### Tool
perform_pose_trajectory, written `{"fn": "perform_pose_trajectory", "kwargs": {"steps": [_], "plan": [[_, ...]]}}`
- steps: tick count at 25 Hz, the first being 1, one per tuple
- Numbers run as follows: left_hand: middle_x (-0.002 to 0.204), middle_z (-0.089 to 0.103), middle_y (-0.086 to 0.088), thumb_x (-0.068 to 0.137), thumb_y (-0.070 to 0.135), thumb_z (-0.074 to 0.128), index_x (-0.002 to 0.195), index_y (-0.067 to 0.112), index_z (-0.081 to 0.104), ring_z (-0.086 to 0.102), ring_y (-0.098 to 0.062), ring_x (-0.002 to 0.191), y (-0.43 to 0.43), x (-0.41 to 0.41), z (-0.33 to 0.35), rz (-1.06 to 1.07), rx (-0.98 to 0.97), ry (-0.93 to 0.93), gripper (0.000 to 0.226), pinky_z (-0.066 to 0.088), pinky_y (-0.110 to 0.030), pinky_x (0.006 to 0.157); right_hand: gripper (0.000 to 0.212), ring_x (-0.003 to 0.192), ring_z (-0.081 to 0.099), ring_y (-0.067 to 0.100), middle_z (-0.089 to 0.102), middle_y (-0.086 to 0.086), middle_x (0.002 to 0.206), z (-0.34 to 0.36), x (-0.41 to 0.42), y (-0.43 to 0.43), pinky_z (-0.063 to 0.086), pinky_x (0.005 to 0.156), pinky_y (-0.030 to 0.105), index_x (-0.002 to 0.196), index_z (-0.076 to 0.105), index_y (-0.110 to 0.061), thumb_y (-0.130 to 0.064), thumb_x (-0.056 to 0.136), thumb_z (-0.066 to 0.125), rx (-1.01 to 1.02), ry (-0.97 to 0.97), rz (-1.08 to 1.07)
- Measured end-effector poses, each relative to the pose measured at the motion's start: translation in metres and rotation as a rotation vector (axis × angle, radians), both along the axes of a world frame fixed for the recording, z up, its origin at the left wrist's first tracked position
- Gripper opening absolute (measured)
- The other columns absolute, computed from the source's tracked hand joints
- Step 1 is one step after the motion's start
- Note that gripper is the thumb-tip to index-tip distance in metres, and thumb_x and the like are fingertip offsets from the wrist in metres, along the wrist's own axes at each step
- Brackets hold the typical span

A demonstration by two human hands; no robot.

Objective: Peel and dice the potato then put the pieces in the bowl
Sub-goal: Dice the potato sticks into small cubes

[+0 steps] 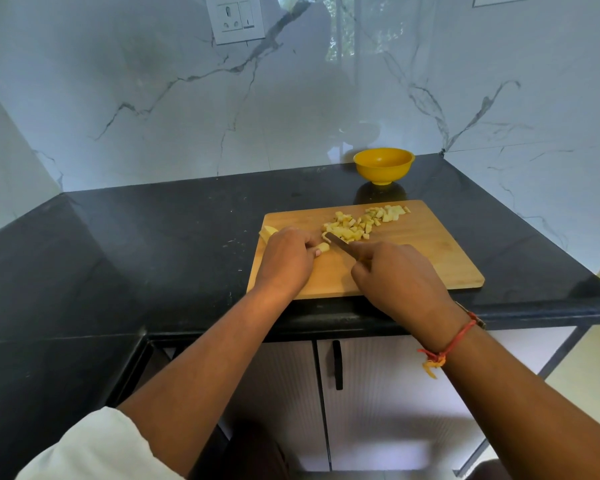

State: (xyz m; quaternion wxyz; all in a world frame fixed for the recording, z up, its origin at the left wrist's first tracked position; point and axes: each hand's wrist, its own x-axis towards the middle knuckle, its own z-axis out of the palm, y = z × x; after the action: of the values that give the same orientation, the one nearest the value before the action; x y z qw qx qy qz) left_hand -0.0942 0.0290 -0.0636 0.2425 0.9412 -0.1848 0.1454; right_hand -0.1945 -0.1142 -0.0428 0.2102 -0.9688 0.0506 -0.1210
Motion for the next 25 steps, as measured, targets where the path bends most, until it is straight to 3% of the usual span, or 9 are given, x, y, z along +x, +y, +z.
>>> {"fn": "perform_pose_trajectory", "kwargs": {"steps": [6,11,16,21,25], "plan": [[0.097,0.071,0.004,0.092,0.029,0.069,0.096,0.02,0.077,0.062,-0.011,0.091,0.004,0.0,0.0,0.021,-0.027,0.01,0.012,0.045,-0.024,0.081,0.046,0.085,0.062,0.016,0.064,0.002,0.101,0.0,0.008,0.011,0.059,0.079,0.035,0.146,0.046,-0.043,-0.03,0.102,0.046,-0.05,0.013,0.022],[0.093,0.073,0.004,0.092,0.03,0.069,0.096,0.02,0.078,0.062,-0.008,0.086,0.002,-0.001,0.002,0.039,-0.022,0.012,0.014,0.042,-0.021,0.077,0.05,0.082,0.058,0.015,0.057,-0.002,0.089,-0.005,0.02,0.017,0.055,0.073,0.032,0.147,0.044,-0.045,-0.026,0.1,0.045,-0.124,0.09,0.01],[0.089,0.072,0.004,0.092,0.03,0.069,0.091,0.019,0.078,0.063,-0.009,0.084,0.001,-0.003,0.002,0.054,-0.025,-0.012,0.014,0.046,-0.022,0.076,0.049,0.082,0.054,0.016,0.042,-0.004,0.078,-0.005,0.014,0.018,0.05,0.071,0.031,0.149,0.042,-0.036,-0.021,0.102,0.045,-0.209,0.128,0.045],[0.091,0.071,0.006,0.092,0.033,0.069,0.093,0.019,0.078,0.061,-0.007,0.085,0.002,-0.003,0.0,0.037,-0.045,-0.014,0.016,0.046,-0.022,0.078,0.062,0.092,0.058,0.021,0.044,-0.001,0.091,-0.007,-0.005,0.009,0.055,0.08,0.037,0.156,0.022,-0.041,-0.022,0.102,0.048,-0.296,0.162,0.036],[0.096,0.072,0.006,0.093,0.032,0.067,0.097,0.02,0.078,0.059,-0.006,0.088,0.003,-0.003,0.001,-0.011,-0.029,-0.017,0.016,0.043,-0.021,0.08,0.064,0.085,0.052,0.019,0.043,-0.002,0.094,-0.007,-0.007,0.0,0.054,0.075,0.034,0.156,0.019,-0.045,-0.025,0.103,0.05,-0.37,0.125,0.001]]}}
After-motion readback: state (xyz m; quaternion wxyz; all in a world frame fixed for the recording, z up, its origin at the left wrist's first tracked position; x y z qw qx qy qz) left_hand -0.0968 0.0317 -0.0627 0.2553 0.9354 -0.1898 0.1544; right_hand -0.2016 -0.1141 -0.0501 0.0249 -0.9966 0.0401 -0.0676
